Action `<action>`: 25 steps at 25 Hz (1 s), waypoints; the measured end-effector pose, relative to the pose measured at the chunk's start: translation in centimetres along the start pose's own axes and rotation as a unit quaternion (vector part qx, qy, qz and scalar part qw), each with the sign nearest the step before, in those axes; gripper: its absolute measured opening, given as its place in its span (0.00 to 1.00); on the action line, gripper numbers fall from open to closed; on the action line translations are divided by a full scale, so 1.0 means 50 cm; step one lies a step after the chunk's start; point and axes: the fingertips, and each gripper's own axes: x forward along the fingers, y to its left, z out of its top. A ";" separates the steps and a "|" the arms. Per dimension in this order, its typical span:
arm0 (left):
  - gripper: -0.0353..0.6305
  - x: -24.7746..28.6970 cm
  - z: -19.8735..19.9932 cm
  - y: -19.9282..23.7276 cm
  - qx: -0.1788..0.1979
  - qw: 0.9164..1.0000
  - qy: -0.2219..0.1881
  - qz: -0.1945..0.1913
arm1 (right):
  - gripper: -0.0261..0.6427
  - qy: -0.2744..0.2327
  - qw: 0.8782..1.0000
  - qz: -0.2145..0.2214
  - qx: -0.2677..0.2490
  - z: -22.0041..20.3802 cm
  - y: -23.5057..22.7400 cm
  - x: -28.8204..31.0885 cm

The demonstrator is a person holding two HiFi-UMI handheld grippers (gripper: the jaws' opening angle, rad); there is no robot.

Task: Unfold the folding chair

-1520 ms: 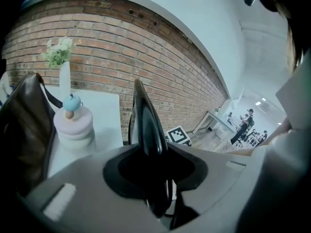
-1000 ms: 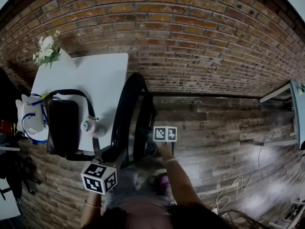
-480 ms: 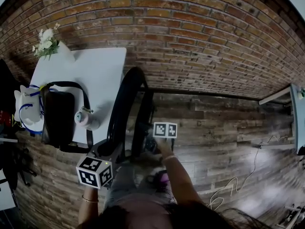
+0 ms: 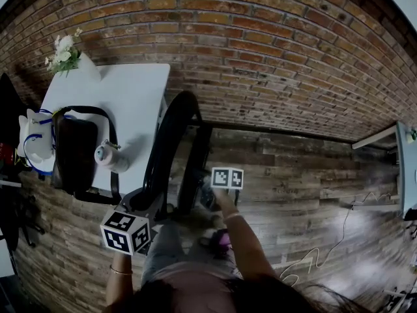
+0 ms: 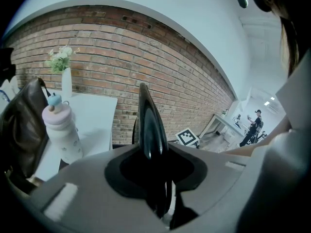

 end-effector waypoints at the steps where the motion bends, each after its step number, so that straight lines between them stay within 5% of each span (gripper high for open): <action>1: 0.19 0.002 0.000 -0.003 -0.001 1.000 -0.001 0.002 | 0.19 0.001 1.000 0.001 0.000 0.001 -0.003 -0.006; 25: 0.19 0.050 -0.021 -0.099 -0.010 0.999 -0.013 0.050 | 0.23 0.014 0.999 0.010 0.038 0.004 -0.148 -0.199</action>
